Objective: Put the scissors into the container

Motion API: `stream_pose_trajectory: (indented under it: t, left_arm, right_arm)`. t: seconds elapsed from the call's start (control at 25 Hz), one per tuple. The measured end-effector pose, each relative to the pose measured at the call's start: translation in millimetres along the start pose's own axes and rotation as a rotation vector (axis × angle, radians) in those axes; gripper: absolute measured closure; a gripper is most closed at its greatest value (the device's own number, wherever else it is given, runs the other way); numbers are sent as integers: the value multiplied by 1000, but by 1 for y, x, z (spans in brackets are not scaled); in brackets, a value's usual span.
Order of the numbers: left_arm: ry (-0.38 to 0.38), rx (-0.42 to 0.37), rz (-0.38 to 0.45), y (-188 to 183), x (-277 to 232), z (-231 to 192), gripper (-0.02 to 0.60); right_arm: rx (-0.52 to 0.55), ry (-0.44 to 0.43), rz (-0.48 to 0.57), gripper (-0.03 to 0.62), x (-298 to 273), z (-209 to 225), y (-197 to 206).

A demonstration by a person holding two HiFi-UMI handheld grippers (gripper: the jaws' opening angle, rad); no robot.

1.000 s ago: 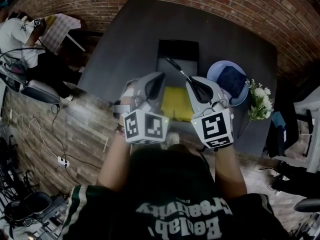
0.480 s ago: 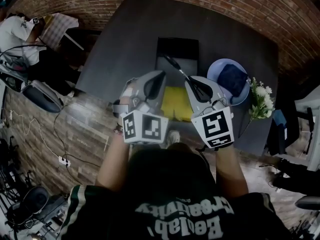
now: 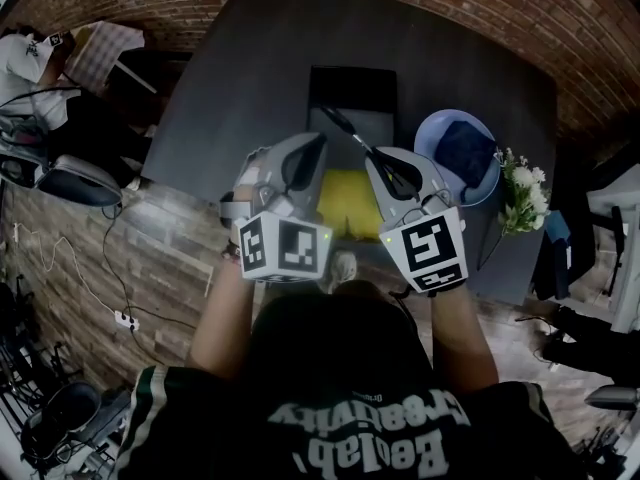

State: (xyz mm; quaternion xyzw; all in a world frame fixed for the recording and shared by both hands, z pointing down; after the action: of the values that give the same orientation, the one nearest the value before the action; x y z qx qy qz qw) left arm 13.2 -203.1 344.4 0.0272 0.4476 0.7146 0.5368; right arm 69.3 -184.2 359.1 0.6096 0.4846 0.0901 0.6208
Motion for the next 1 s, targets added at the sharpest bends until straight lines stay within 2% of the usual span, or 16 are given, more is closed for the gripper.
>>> stream_pose_trajectory:
  t: [0.52, 1.0]
  left_arm:
    - [0, 11, -6, 12, 3, 6, 578]
    - [-4, 20, -32, 20, 5, 10, 578]
  right_arm:
    - [-13, -18, -62, 572, -12, -15, 27]
    - [-15, -68, -114, 572, -27, -28, 53]
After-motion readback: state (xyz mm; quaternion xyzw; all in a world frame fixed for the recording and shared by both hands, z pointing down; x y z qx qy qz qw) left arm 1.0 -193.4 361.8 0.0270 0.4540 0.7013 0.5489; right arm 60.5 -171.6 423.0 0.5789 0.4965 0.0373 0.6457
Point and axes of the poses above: the fingertips, and each gripper's own axes: x backward along the fingers, z to its right, y out of its underside, the point moved 1 cm from there along x, backward along the fingers, and after that the axes turned 7 degrees about -z, right-handed, at the moved point
